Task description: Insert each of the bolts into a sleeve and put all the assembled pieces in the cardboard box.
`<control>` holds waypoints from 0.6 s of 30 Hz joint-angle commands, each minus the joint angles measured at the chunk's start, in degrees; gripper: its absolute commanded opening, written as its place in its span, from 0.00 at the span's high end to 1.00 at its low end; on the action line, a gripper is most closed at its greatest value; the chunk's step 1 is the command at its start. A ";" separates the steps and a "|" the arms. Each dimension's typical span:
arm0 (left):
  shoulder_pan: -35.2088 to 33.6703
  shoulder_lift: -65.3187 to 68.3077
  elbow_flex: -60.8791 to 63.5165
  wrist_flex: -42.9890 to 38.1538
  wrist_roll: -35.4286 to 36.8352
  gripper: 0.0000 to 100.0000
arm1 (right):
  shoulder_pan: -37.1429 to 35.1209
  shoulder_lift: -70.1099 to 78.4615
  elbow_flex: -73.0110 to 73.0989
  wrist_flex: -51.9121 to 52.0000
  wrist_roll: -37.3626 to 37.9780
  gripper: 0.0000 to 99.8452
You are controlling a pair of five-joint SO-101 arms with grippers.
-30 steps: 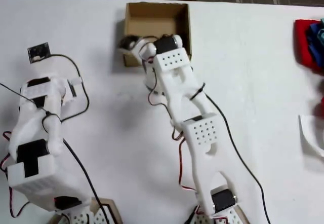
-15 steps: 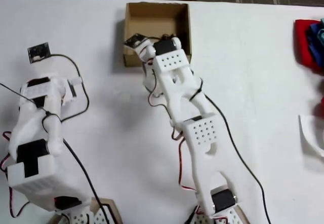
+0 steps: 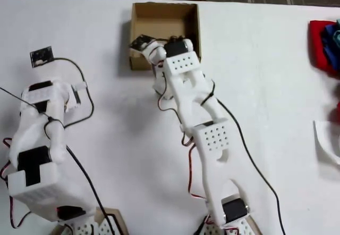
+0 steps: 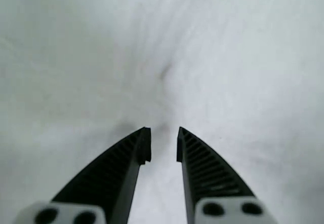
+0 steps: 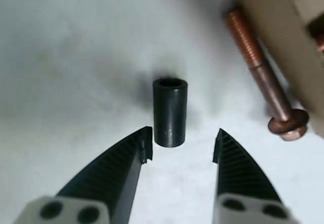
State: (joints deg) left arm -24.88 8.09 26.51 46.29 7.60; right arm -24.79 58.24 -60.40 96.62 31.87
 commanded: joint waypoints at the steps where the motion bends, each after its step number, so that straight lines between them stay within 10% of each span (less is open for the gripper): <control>1: -0.44 -0.62 -2.24 0.44 0.44 0.89 | -1.10 0.84 -0.79 -1.36 0.53 0.82; 18: -0.44 -0.62 -2.33 0.44 0.44 0.89 | -1.19 5.58 -3.60 -4.70 0.62 0.82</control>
State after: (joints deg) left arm -24.88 8.09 26.51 46.29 7.60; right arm -25.41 63.69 -62.15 93.19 31.87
